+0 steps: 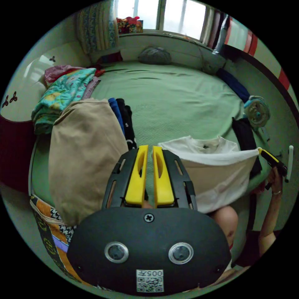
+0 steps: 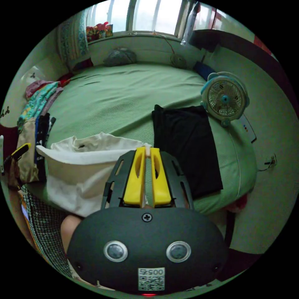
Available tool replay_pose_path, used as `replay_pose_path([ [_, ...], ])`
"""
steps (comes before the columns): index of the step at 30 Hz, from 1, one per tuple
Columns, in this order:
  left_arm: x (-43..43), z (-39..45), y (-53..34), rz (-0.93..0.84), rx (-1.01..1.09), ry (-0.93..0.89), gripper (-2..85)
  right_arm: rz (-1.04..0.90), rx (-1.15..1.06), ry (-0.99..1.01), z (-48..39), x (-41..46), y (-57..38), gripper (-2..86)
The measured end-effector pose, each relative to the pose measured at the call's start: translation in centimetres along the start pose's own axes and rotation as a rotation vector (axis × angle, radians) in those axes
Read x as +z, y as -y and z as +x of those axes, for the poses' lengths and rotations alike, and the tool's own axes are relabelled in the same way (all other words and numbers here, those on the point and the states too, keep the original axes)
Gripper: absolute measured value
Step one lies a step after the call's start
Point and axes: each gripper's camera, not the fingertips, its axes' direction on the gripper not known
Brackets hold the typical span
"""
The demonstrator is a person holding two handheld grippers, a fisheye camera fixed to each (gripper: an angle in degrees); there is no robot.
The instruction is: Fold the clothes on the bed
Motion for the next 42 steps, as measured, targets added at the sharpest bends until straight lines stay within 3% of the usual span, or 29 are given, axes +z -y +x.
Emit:
replay_pose_path([
  [6, 4.2, 1.2, 1.2, -0.010, 0.033, -0.081, 4.9, 0.051, 0.048, 0.096, 1.0, 2.7, 0.1, 4.2],
  [12, 9.1, 3.4, -3.3, -0.119, 0.134, -0.137, 6.4, -0.016, 0.041, 0.198, 2.4, 5.0, -6.6, 6.0],
  [15, 11.8, 4.3, -5.4, -0.149, 0.113, -0.100, 7.0, -0.071, 0.086, 0.209, 2.0, 6.5, -9.9, 6.9],
  [19, 15.3, 5.0, -6.4, -0.210, 0.041, -0.186, 8.2, -0.082, 0.119, 0.170, 0.8, 8.5, -11.5, 7.4],
  [23, 18.1, 6.1, -5.8, -0.257, 0.065, -0.138, 7.4, -0.170, 0.048, 0.128, -1.2, 10.6, -10.2, 6.6],
  [28, 20.4, 7.6, -4.6, -0.311, 0.109, -0.061, 1.3, -0.143, -0.050, 0.002, -3.3, 10.9, -9.7, 2.0],
  [34, 21.2, 8.1, -4.5, -0.279, 0.124, -0.017, 0.0, -0.114, 0.020, -0.072, -1.3, 10.9, -10.3, -0.7],
  [42, 24.1, 7.7, -4.6, -0.257, 0.048, -0.009, -0.2, -0.110, 0.078, 0.068, -0.4, 12.9, -10.9, 0.2],
])
